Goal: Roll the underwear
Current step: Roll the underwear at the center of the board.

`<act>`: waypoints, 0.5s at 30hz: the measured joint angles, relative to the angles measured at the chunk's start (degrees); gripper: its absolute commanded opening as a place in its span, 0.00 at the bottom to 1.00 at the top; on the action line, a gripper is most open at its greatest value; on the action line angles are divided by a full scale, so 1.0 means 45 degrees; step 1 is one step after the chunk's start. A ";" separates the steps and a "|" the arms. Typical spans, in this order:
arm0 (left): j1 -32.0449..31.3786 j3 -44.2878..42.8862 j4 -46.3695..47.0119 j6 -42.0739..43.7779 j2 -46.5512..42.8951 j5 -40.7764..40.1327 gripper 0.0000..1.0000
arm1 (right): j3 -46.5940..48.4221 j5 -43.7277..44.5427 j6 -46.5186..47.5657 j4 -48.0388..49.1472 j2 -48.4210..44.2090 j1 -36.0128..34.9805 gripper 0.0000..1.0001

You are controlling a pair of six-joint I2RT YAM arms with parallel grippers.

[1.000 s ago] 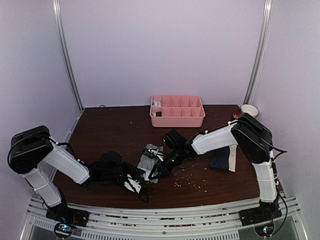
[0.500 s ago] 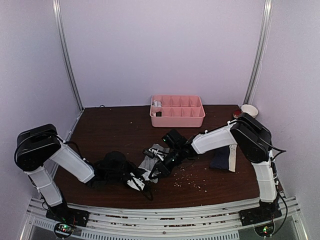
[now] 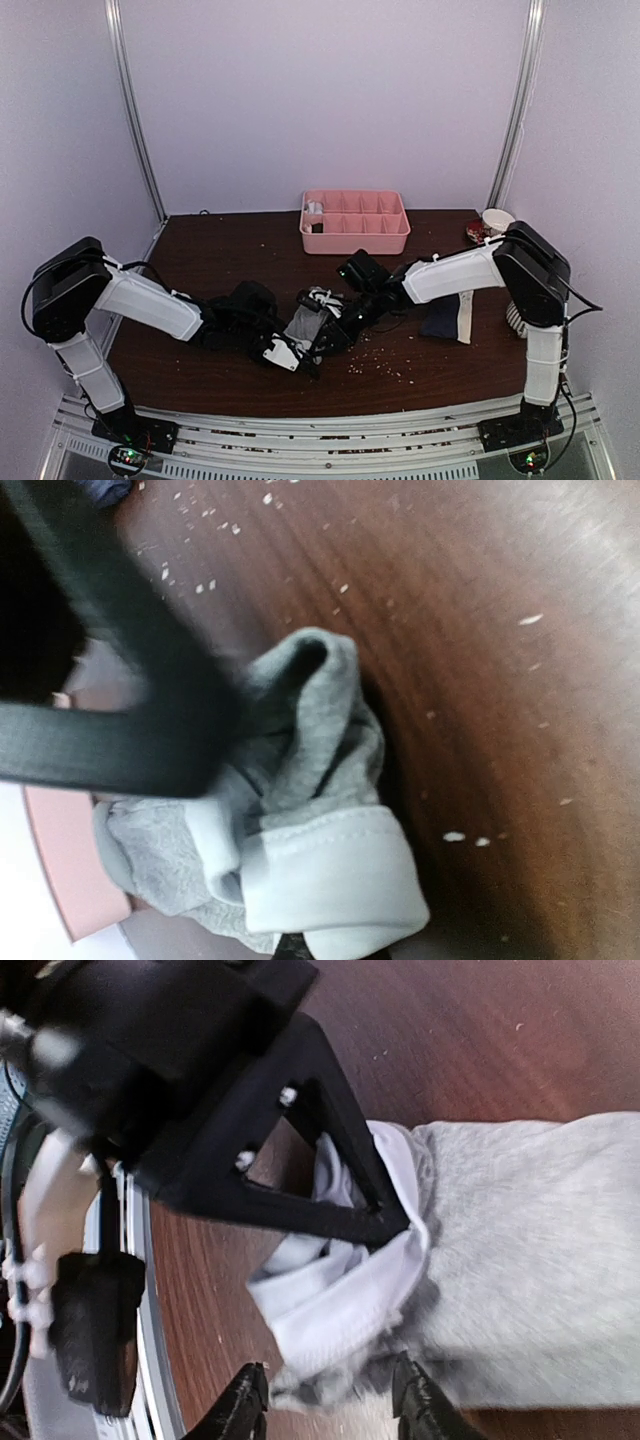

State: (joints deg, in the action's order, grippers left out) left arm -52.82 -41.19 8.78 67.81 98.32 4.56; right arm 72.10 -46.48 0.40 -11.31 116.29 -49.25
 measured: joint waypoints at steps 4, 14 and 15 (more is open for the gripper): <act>0.0005 -0.1088 -0.2273 -0.0476 0.0102 0.0602 0.00 | -0.1049 0.1263 0.0146 -0.0029 -0.1783 0.0024 0.47; 0.0525 -0.4711 -0.7329 -0.1685 0.1821 0.2584 0.00 | -0.5090 0.6504 -0.0471 0.0495 -0.6742 -0.0879 0.47; 0.0578 -0.4979 -0.7640 -0.1783 0.1972 0.2744 0.00 | -0.5455 0.7140 -0.0476 0.0549 -0.7184 -0.1200 0.47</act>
State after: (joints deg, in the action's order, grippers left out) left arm -50.22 -63.59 -25.61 59.79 107.20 16.91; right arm 47.55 -14.35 -1.74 -8.84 83.96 -54.65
